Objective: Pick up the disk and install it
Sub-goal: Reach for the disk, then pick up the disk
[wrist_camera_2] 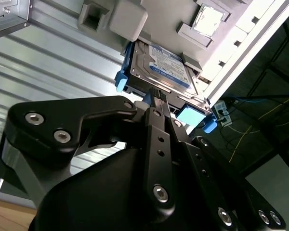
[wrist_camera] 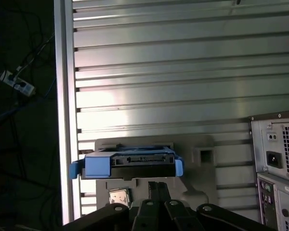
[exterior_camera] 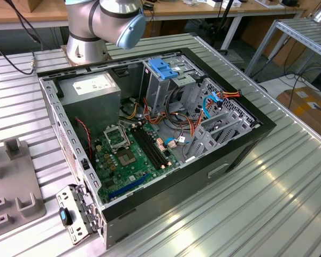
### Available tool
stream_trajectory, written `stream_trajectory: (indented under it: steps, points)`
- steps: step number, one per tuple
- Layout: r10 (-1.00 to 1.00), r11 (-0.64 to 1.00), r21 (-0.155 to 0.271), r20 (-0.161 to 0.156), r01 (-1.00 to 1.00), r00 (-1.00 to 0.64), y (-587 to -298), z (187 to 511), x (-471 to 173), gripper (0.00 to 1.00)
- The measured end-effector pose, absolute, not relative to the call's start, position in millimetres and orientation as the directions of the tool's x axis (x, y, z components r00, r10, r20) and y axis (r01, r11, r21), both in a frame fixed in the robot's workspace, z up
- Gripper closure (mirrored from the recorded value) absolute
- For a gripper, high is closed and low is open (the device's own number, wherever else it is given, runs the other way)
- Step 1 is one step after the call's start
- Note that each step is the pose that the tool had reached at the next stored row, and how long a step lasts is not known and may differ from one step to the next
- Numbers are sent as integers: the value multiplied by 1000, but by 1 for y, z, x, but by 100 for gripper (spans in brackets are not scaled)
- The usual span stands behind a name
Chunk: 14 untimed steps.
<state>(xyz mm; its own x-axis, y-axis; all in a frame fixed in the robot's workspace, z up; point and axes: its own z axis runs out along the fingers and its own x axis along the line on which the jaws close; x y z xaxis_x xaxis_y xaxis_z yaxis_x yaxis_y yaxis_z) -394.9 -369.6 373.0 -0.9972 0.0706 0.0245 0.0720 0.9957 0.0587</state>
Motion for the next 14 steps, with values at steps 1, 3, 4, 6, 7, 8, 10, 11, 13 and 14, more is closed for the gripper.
stream_trajectory:
  steps: [1, 3, 4, 6, 7, 8, 10, 11, 13, 14]
  points:
    - [71, 996, 56, 24, 72, -997, -368, 373, -398, 89]
    - [71, 996, 52, 24, 72, -997, -366, 372, -404, 89]
    - [71, 996, 50, 24, 72, -997, -365, 372, -407, 89]
    - [71, 996, 45, 24, 72, -997, -363, 371, -415, 89]
    - [71, 996, 44, 23, 72, -997, -363, 371, -417, 89]
    - [71, 996, 43, 23, 72, -997, -362, 370, -418, 89]
    - [71, 997, 41, 24, 72, -997, -362, 370, -419, 89]
    - [71, 997, 41, 24, 72, -997, -362, 370, -419, 89]
    - [71, 997, 41, 24, 72, -997, -362, 370, -419, 89]
    - [71, 997, 41, 24, 72, -997, -362, 370, -419, 89]
